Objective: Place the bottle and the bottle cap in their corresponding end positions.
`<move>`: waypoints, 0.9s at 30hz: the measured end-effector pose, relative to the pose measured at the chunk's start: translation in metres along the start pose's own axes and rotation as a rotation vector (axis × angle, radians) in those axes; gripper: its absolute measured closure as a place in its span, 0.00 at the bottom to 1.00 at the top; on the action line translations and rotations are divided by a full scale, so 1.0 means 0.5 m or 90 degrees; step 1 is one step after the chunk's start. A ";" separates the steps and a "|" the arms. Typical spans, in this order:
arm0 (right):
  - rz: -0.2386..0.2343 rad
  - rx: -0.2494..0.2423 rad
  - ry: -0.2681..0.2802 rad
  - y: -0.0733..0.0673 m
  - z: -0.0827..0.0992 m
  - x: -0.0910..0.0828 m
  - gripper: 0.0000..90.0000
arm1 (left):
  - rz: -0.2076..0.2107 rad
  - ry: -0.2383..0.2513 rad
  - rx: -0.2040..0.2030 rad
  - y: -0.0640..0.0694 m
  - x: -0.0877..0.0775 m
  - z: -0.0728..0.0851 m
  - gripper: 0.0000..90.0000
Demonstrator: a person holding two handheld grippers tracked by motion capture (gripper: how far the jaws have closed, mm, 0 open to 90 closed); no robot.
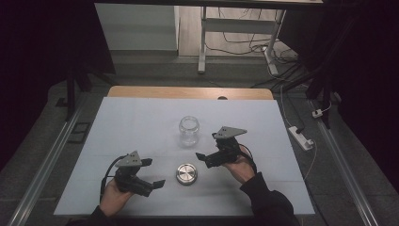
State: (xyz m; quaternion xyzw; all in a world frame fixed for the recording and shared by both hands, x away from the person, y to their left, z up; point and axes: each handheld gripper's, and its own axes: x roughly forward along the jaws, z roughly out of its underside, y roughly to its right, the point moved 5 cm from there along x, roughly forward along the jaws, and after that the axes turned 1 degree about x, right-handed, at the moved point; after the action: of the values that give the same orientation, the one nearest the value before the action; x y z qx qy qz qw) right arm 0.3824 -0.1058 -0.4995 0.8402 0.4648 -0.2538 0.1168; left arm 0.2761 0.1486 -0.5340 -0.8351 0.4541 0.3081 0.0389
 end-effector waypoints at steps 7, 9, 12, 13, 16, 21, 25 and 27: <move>-0.002 -0.001 0.001 -0.013 0.009 -0.015 0.00 | -0.017 0.003 -0.010 -0.002 -0.020 0.013 0.01; 0.000 -0.002 -0.001 -0.016 0.015 -0.019 0.00 | -0.020 0.003 -0.012 -0.003 -0.025 0.018 0.01; 0.001 -0.003 -0.002 -0.020 0.023 -0.026 0.00 | -0.027 0.005 -0.017 -0.004 -0.033 0.024 0.01; 0.001 -0.002 -0.003 -0.020 0.026 -0.028 0.00 | -0.029 0.005 -0.018 -0.004 -0.036 0.026 0.01; 0.001 0.003 -0.001 -0.023 0.032 -0.039 0.00 | -0.033 0.008 -0.023 -0.005 -0.045 0.032 0.01; 0.006 0.010 0.003 -0.025 0.042 -0.060 0.00 | -0.041 0.011 -0.031 -0.006 -0.062 0.044 0.01; 0.016 0.012 0.003 -0.026 0.053 -0.075 0.00 | -0.051 0.007 -0.039 -0.008 -0.073 0.057 0.01; 0.020 0.015 0.003 -0.026 0.059 -0.083 0.00 | -0.055 0.005 -0.041 -0.008 -0.078 0.062 0.01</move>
State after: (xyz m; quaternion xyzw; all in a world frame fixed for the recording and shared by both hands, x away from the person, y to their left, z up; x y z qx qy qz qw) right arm 0.3441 -0.1413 -0.5015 0.8491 0.4492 -0.2554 0.1100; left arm 0.2487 0.1905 -0.5384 -0.8557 0.4080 0.3173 0.0238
